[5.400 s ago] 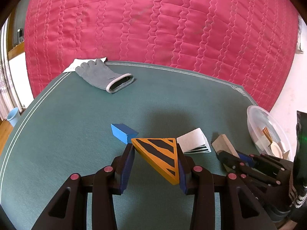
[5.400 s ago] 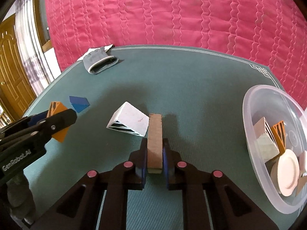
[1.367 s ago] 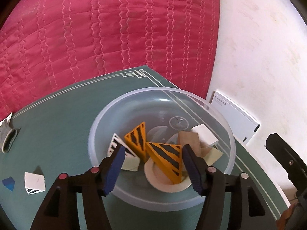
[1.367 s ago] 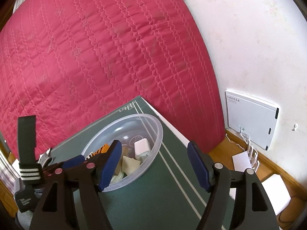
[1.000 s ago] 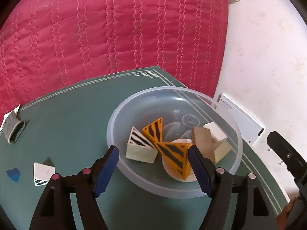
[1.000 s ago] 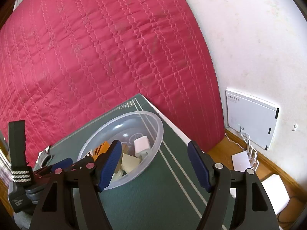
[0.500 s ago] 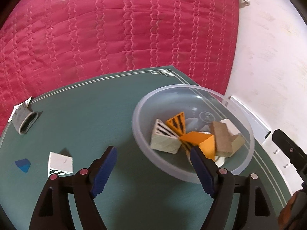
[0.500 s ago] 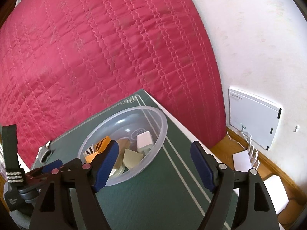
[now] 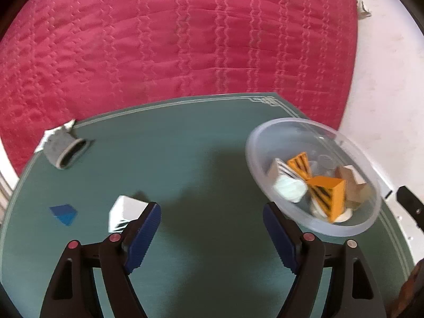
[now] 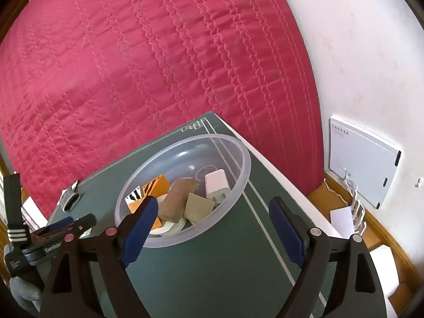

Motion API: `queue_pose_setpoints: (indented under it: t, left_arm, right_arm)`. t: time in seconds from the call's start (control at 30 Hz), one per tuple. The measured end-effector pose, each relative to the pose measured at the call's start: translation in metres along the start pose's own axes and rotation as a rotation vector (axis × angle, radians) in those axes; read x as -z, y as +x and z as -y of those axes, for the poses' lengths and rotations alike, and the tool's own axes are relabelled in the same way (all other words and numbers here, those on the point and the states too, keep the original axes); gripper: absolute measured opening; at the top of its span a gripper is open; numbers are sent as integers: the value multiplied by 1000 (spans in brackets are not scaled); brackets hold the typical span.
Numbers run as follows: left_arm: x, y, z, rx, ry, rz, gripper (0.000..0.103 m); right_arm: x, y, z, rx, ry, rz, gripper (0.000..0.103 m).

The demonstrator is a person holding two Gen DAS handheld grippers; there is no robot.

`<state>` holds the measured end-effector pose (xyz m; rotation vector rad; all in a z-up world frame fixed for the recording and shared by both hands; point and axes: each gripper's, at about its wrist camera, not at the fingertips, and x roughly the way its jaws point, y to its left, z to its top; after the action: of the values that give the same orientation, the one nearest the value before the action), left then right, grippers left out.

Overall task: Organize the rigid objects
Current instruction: 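Move the left tool to the blue wedge and grasp it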

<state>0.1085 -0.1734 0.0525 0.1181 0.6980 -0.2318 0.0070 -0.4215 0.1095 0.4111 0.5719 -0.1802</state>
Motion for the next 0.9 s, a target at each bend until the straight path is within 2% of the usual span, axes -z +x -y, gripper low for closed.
queue_pose_setpoints:
  t: [0.23, 0.5, 0.73, 0.9]
  left_arm:
    - [5, -8, -17, -83, 22, 25, 86]
    - [12, -13, -37, -111, 14, 22, 87]
    - [16, -15, -52, -125, -2, 13, 87]
    - [17, -15, -62, -132, -13, 8, 87]
  right_arm:
    - [1, -1, -3, 3, -15, 0, 87]
    - [7, -3, -24, -20, -107, -16, 88]
    - [21, -7, -59, -79, -242, -40, 88]
    - [33, -3, -76, -139, -269, -95, 88]
